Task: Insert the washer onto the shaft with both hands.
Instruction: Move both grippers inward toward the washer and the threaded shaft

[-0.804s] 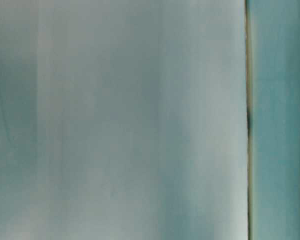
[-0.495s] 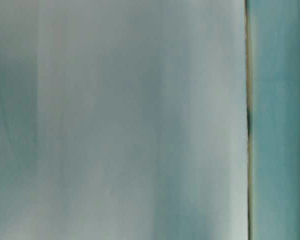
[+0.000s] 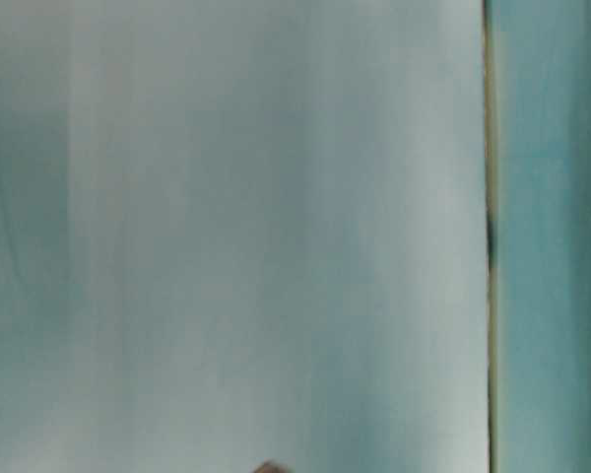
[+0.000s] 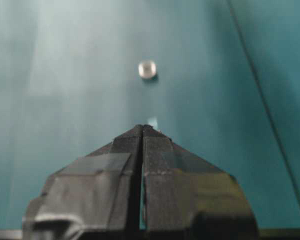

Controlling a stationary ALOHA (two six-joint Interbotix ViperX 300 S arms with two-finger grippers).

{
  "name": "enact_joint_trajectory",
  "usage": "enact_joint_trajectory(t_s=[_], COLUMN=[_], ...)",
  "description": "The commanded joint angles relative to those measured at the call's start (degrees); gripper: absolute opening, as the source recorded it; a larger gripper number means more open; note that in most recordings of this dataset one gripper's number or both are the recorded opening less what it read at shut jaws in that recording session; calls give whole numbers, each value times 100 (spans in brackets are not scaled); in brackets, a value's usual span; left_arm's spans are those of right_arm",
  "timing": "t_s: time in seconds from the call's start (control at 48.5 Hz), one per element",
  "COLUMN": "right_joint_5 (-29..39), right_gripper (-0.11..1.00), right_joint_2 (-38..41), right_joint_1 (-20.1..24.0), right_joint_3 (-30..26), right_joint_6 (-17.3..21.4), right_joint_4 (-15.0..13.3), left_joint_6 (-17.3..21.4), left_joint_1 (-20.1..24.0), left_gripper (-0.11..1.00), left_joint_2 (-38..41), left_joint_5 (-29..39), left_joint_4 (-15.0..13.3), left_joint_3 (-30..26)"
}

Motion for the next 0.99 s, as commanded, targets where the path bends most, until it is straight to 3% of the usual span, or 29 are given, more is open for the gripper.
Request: enact_joint_trajectory(t_s=[0.0, 0.227, 0.516, 0.969], right_joint_5=[220, 923, 1793, 2224], right_gripper=[-10, -10, -10, -10], right_joint_2=[369, 1318, 2188, 2865], right_joint_1=[-9, -9, -9, -9], right_joint_3=[-308, -703, -1266, -1661], right_joint_6=[53, 26, -26, -404], right_joint_4=[9, -44, -299, -308], left_joint_6=[-9, -9, 62, 44], left_joint_1=[-18, -35, -35, -35], left_gripper=[3, 2, 2, 2], left_joint_2=[237, 1046, 1819, 2435], left_joint_5=[176, 1459, 2329, 2909], left_joint_4=[9, 18, 53, 53], left_joint_3=[-308, -1037, -1670, -1828])
